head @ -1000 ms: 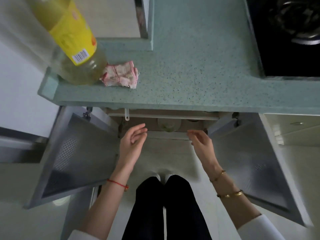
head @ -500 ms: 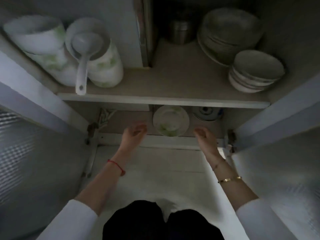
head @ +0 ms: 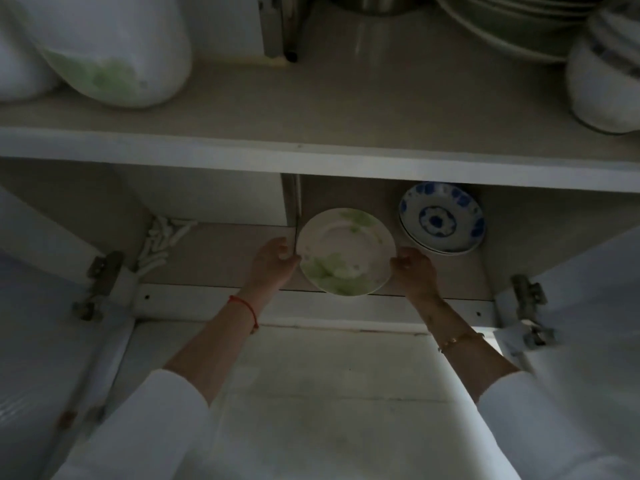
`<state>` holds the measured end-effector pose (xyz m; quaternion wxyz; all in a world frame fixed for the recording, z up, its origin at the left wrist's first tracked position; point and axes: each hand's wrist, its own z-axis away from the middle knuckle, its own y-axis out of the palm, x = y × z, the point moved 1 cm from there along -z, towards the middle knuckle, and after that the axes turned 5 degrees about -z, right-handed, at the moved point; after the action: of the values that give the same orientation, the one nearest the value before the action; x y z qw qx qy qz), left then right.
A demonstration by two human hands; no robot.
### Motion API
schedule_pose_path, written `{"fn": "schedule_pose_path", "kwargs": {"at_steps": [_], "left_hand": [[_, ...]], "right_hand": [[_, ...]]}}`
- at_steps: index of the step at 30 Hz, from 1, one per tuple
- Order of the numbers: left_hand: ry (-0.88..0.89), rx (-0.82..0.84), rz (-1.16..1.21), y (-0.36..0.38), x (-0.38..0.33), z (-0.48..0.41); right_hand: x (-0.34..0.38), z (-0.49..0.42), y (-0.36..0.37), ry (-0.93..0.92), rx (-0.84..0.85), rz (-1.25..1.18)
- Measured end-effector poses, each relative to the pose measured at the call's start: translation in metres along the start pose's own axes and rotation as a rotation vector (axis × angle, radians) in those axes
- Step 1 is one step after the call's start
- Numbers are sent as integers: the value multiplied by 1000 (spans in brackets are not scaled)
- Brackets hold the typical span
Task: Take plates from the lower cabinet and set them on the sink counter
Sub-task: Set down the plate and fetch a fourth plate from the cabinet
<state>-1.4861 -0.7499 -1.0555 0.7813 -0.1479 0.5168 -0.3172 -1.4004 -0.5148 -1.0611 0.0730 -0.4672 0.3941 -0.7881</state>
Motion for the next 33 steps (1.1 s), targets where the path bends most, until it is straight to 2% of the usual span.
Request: {"fn": "schedule_pose_path", "kwargs": {"at_steps": [8,10,17,22,26,33], "left_hand": [[89,63,-221,12,-13,-22],[112,83,-208,13,-14,-20],[136,-21,-120,15,-6,-6],[44,-98,40,4,0,35],[11,-127,-33,-24,-12,88],[-82,-76,2,-90,-49,197]], "right_hand": [[-5,-28,12,7,-14,-19],[-5,-29,15,8,-10,-47],[-8,-16,20,47,-99,-176],[1,29,0,32,-93,-270],[23,80,-32,48,-80,-270],[76,183,-106,153,-17,-309]]}}
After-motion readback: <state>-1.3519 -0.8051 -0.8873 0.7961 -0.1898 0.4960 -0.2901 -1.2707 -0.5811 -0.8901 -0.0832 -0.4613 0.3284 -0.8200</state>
